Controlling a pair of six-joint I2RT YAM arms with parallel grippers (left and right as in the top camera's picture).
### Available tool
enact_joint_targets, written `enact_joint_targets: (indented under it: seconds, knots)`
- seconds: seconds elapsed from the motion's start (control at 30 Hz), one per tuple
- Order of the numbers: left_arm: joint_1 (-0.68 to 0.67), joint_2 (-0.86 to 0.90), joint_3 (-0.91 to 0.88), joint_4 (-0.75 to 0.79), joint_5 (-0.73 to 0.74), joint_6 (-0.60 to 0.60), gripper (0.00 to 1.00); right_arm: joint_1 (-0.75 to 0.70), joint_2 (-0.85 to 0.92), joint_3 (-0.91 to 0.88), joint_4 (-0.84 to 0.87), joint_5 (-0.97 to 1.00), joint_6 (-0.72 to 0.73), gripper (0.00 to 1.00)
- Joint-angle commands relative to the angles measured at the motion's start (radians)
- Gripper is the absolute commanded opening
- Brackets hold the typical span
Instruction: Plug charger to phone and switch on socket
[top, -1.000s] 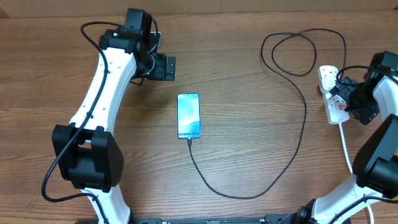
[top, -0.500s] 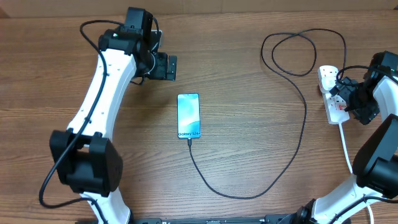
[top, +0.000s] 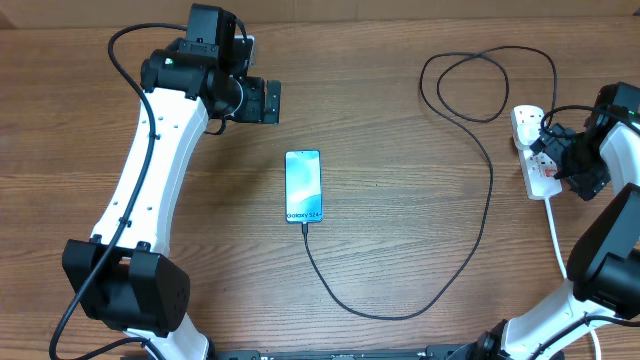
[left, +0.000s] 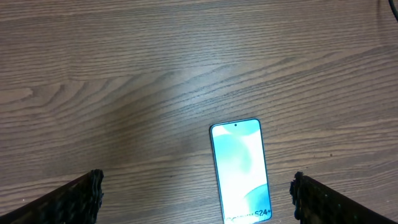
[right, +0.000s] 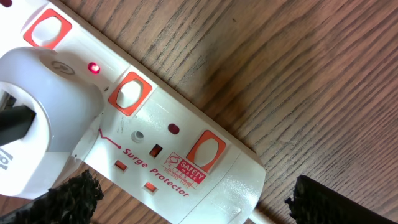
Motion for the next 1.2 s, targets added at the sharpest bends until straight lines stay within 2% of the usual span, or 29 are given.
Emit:
enact_joint_targets:
  seconds: [0.0,0.2,0.4,0.63,0.77,0.97,1.17]
  knots:
    - [-0.008,-0.053,-0.002,0.0,-0.007,-0.01,1.0,0.0,-0.005,0.021,0.003,0.006,-0.001,1.0]
    - [-0.008,-0.069,-0.002,0.0,-0.007,-0.01,1.0,0.0,-0.005,0.021,0.003,0.006,-0.001,1.0]
    - [-0.008,-0.073,-0.002,-0.011,-0.153,0.036,1.0,0.0,-0.005,0.021,0.003,0.006,-0.001,1.0]
    - [-0.008,-0.075,-0.003,-0.046,-0.166,0.037,0.99,0.0,-0.005,0.021,0.003,0.006,-0.001,1.0]
    - [-0.008,-0.075,-0.042,-0.009,-0.104,0.035,1.0,0.0,-0.005,0.021,0.003,0.006,-0.001,1.0]
    - [-0.016,-0.075,-0.196,0.137,-0.037,0.035,1.0,0.0,-0.005,0.021,0.003,0.006,-0.001,1.0]
    - [-0.049,-0.095,-0.421,0.439,0.003,0.032,0.99,0.0,-0.005,0.021,0.003,0.006,-0.001,1.0]
